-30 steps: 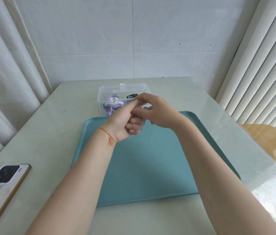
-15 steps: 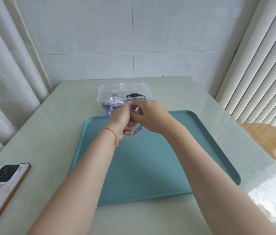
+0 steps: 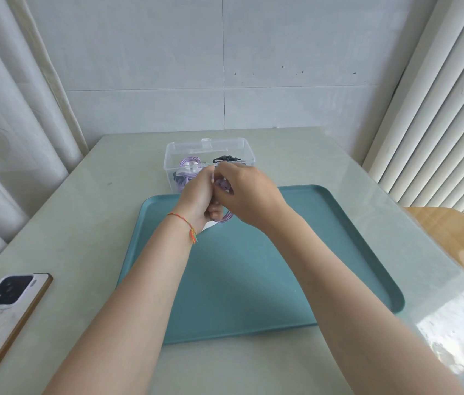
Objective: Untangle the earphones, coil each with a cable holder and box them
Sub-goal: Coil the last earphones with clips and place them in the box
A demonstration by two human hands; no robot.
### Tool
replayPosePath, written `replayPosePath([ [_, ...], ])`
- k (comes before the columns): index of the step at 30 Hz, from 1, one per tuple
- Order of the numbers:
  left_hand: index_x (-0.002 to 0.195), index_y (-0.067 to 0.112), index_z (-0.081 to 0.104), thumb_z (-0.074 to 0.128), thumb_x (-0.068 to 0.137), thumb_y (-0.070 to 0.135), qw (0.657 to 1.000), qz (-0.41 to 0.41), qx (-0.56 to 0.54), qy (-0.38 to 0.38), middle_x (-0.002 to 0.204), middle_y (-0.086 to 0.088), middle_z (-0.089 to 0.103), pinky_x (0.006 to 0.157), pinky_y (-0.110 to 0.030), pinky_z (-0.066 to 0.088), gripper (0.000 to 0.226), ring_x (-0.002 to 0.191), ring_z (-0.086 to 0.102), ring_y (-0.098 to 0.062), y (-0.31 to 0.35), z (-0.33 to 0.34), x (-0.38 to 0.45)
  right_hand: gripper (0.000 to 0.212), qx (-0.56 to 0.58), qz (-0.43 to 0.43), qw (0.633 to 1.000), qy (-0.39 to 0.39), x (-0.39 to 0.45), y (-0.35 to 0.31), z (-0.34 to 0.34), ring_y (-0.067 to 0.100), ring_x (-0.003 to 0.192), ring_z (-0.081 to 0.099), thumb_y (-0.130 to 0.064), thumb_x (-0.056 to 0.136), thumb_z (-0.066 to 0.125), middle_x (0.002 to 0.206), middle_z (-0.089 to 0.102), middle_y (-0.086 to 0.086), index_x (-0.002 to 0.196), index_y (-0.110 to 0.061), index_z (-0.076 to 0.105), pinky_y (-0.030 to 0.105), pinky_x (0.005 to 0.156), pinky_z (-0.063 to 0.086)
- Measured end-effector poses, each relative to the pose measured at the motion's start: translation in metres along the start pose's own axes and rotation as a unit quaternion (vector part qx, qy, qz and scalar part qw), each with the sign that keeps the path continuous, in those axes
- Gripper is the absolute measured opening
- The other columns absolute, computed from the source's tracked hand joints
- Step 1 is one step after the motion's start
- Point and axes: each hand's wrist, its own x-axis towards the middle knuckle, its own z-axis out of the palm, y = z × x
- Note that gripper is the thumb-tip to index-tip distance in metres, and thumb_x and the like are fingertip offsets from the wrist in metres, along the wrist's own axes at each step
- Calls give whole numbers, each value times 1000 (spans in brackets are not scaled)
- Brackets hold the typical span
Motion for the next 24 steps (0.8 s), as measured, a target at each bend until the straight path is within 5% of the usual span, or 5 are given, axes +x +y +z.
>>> replayPosePath([
  [5,50,23,41,26,100,56,997,-12,-9,-78,50,4,21,42,-18,13,61,46,12,-14,-1,5,-2,18,96,69,992,-39,0,8,-3,20,60,42,-24,92,48,62,48,-3,81,-10,49,31,54,35],
  [11,75,16,60,30,102,44,979,-38,-95,-176,59,0,34,45,-21,34,49,47,29,-15,-1,-2,1,31,131,99,986,-41,3,15,-11,22,61,48,-32,95,53,63,57,1,78,-6,52,32,56,37],
  [19,90,6,63,44,97,7,997,44,54,-43,72,-6,69,70,-30,53,20,64,66,-17,1,-7,4,24,145,142,979,10,7,28,-18,9,50,37,-25,95,53,55,45,-6,77,-9,52,15,44,30],
  [21,92,15,64,49,93,13,946,107,299,63,81,1,69,70,-27,46,16,75,64,-17,1,-19,12,25,156,152,976,20,8,32,-19,10,50,34,-26,95,53,54,41,-5,77,-8,53,16,44,30],
  [24,117,22,61,65,83,30,784,94,610,62,125,-3,54,85,-28,43,35,112,53,-24,-4,-33,15,25,160,164,973,20,8,35,-17,11,49,34,-26,95,54,54,41,-5,77,-8,54,16,42,29],
])
